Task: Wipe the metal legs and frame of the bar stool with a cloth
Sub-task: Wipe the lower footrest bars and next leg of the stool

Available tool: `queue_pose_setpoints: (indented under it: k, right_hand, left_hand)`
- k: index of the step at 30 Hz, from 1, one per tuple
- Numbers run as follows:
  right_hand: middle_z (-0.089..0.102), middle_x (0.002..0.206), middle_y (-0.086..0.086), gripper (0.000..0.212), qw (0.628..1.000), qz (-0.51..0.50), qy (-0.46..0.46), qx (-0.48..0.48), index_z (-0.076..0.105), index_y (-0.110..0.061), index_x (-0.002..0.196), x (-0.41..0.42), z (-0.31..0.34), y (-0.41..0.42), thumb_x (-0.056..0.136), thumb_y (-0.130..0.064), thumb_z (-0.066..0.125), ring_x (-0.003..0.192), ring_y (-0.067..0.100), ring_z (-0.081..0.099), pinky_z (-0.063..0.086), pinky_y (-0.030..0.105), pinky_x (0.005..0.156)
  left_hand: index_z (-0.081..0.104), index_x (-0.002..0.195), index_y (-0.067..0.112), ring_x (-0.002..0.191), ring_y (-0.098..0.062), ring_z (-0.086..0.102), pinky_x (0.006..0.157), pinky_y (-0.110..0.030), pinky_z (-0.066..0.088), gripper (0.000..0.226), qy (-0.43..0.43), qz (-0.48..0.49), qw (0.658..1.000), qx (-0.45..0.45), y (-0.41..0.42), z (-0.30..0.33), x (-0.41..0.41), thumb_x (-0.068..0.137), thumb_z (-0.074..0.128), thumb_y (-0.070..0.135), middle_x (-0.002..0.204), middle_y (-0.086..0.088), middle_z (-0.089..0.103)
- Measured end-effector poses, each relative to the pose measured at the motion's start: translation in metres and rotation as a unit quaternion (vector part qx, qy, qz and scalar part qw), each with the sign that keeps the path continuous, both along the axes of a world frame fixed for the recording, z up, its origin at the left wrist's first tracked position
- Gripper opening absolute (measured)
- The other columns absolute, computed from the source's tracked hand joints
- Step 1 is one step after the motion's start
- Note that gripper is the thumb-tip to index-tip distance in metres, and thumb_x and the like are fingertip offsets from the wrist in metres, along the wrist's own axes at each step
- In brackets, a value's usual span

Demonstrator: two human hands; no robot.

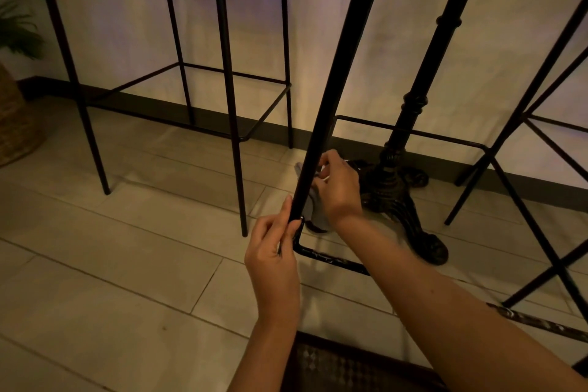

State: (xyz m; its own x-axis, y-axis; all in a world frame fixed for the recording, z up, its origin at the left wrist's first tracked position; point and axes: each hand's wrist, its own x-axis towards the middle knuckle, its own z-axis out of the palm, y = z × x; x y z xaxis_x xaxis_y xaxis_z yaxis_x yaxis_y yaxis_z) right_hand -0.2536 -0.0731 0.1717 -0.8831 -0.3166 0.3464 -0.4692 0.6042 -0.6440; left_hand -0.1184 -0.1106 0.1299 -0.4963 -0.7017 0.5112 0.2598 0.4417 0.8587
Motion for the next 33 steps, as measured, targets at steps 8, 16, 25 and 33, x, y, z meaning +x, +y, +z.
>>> queue_pose_setpoints:
  k: [8, 16, 25, 33]
  right_hand:
    - [0.065, 0.097, 0.022, 0.018, 0.993, 0.078, -0.049, 0.069, 0.067, 0.006, 0.092, 0.007, -0.004, 0.003, 0.087, -0.004, 0.054, 0.094, 0.031, 0.059, 0.044, 0.032, 0.085]
    - [0.052, 0.130, 0.013, 0.030, 0.980, 0.131, -0.121, 0.084, 0.056, 0.001, 0.120, 0.005, -0.011, 0.010, 0.093, -0.006, 0.048, 0.122, 0.025, 0.046, 0.032, 0.024, 0.099]
    - [0.048, 0.137, 0.009, 0.035, 0.954, 0.210, -0.025, 0.214, 0.057, -0.009, 0.122, 0.006, -0.018, 0.023, 0.090, -0.022, 0.053, 0.128, 0.024, 0.040, 0.026, 0.027, 0.104]
    - [0.052, 0.120, 0.018, 0.032, 0.976, 0.155, -0.144, 0.057, 0.052, -0.007, 0.123, 0.004, -0.013, 0.010, 0.092, -0.007, 0.047, 0.102, 0.023, 0.054, 0.039, 0.020, 0.081]
  left_hand:
    - [0.053, 0.122, 0.018, 0.067, 0.001, 0.050, 0.066, -0.004, 0.042, 0.042, 0.005, -0.013, 1.000, -0.010, -0.004, -0.001, 0.000, 0.082, 0.059, 0.007, 0.079, 0.006, 0.052]
    - [0.050, 0.126, 0.013, 0.084, 0.004, 0.056, 0.082, -0.012, 0.049, 0.049, 0.004, -0.028, 0.999, -0.016, -0.005, -0.007, 0.002, 0.082, 0.058, -0.007, 0.088, -0.003, 0.056]
    - [0.047, 0.127, 0.014, 0.076, 0.003, 0.051, 0.079, -0.003, 0.042, 0.052, -0.008, -0.033, 0.999, -0.035, -0.007, -0.010, 0.002, 0.081, 0.059, -0.006, 0.081, -0.002, 0.050]
    - [0.050, 0.126, 0.011, 0.070, 0.004, 0.048, 0.075, 0.000, 0.038, 0.050, -0.016, -0.038, 0.998, -0.043, -0.010, -0.010, 0.003, 0.081, 0.058, -0.007, 0.075, 0.001, 0.045]
